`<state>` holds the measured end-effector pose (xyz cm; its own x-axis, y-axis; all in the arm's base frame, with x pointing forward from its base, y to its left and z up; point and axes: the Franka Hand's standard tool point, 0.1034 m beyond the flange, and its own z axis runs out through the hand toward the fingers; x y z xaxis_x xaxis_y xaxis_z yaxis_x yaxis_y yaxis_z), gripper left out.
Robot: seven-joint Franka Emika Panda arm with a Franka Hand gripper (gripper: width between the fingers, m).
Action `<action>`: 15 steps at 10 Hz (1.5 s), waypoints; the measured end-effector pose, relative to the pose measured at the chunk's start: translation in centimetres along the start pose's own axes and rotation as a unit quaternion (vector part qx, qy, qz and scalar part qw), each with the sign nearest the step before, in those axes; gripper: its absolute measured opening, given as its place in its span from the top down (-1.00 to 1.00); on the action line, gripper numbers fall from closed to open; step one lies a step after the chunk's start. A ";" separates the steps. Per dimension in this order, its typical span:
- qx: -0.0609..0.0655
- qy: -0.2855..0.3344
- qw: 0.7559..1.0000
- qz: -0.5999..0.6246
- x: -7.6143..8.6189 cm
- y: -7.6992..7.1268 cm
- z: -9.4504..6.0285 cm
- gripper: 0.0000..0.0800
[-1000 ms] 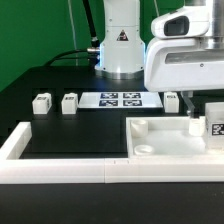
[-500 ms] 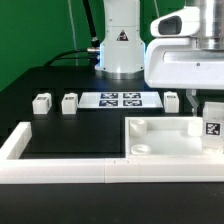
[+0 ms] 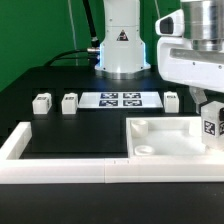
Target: Assemble square table
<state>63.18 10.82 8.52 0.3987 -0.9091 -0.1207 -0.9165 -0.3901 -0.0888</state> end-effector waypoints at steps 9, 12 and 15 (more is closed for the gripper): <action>-0.009 0.015 0.982 -0.187 -0.5 -0.2 0.0 -0.60; -0.024 0.026 0.937 -0.347 -0.8 -0.3 0.1 -0.62; -0.029 0.032 0.871 -0.489 -0.5 -0.6 -0.1 -0.62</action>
Offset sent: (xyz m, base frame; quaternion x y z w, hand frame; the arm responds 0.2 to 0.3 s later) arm 0.0000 0.0000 0.0000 0.0000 0.0000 0.0000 1.0000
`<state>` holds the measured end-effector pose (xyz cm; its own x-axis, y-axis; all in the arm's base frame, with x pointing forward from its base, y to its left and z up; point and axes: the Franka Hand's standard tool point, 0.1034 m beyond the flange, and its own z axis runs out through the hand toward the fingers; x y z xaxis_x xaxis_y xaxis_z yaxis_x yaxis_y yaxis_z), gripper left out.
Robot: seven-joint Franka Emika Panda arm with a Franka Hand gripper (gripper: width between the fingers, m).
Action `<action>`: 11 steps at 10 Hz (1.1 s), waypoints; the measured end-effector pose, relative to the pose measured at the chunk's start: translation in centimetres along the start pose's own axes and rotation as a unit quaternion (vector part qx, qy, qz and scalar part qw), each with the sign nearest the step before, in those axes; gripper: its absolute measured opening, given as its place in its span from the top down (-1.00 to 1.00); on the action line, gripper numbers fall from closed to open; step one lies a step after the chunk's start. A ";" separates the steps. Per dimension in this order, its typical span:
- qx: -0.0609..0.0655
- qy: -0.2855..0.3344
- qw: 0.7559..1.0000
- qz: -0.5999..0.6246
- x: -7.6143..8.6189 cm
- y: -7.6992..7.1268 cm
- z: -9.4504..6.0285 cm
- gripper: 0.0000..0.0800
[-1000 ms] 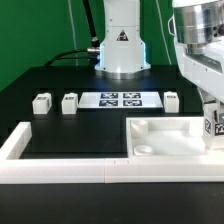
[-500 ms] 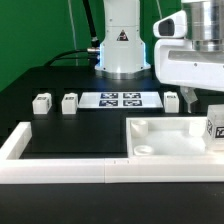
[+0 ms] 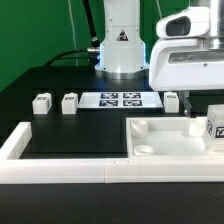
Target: Assemble square table
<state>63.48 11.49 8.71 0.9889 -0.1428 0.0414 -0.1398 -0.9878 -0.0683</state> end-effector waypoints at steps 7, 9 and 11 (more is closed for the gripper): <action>0.000 0.000 0.984 0.176 0.0 0.2 0.0 0.27; -0.003 0.000 0.943 0.332 -0.1 0.2 0.1 0.27; -0.001 -0.003 0.883 0.470 -0.3 0.1 0.1 0.27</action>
Offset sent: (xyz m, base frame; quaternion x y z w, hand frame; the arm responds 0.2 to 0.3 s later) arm 0.0000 0.0000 0.0000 0.0000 0.0000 0.1296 0.9916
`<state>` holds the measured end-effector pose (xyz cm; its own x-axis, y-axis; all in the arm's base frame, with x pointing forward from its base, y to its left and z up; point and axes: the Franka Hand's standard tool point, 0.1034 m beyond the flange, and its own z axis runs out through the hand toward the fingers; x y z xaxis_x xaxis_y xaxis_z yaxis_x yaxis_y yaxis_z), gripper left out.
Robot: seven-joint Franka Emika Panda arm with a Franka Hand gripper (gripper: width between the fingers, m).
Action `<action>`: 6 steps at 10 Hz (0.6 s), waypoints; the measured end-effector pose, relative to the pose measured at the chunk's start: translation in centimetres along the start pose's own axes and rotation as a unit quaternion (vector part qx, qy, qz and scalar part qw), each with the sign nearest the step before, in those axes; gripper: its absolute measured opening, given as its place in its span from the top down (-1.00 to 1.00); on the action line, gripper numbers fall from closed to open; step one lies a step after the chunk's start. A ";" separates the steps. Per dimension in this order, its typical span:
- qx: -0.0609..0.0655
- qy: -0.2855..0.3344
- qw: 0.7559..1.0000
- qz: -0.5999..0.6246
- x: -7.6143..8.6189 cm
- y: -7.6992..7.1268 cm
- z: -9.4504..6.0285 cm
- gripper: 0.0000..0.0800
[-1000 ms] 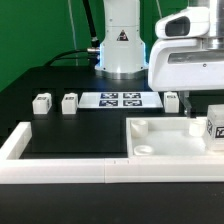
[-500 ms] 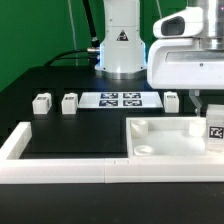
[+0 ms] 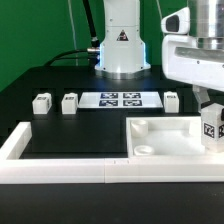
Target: Assemble square table
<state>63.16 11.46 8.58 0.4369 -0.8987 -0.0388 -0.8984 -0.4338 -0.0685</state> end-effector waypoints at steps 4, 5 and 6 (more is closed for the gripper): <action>0.003 -0.007 0.991 0.131 -0.4 0.1 0.1 0.26; 0.001 -0.005 0.996 0.090 -0.4 0.1 0.1 0.26; -0.006 0.005 1.000 0.009 -0.5 0.3 0.2 -0.21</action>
Offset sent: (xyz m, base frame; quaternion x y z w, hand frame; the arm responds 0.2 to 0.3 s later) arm 0.0000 0.0000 0.0000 0.0000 0.0000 0.0650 0.9979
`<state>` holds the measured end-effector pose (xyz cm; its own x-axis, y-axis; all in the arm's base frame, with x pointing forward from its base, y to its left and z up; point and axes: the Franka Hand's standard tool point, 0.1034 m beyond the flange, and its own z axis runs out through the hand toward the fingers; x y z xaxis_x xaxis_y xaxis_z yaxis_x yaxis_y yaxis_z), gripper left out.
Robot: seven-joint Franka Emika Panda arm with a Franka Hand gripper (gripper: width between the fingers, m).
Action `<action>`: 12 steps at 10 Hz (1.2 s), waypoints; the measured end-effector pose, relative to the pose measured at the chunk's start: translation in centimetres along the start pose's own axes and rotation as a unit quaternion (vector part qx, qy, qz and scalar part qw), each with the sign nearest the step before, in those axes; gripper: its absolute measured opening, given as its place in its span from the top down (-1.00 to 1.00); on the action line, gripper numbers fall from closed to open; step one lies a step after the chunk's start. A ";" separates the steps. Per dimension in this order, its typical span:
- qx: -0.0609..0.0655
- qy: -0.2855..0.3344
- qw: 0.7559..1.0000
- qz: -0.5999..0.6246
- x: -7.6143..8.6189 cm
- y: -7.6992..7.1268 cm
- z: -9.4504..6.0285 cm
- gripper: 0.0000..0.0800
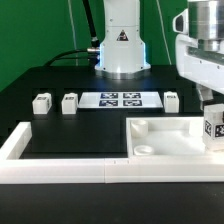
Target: Assemble square table
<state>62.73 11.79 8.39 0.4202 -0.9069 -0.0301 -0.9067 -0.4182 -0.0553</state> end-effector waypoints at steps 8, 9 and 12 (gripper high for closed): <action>-0.008 0.029 0.869 -0.494 0.5 -0.6 0.1 -0.62; -0.008 0.029 0.873 -0.486 0.5 -0.6 0.1 -0.62; -0.004 0.029 0.908 -0.417 0.4 -0.6 0.1 0.05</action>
Offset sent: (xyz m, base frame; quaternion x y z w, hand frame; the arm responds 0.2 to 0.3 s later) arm 0.0000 0.0000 0.0000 0.0000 0.0000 -0.1938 0.9810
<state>63.49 11.71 8.29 0.9589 -0.2747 0.0705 -0.2734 -0.9615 -0.0274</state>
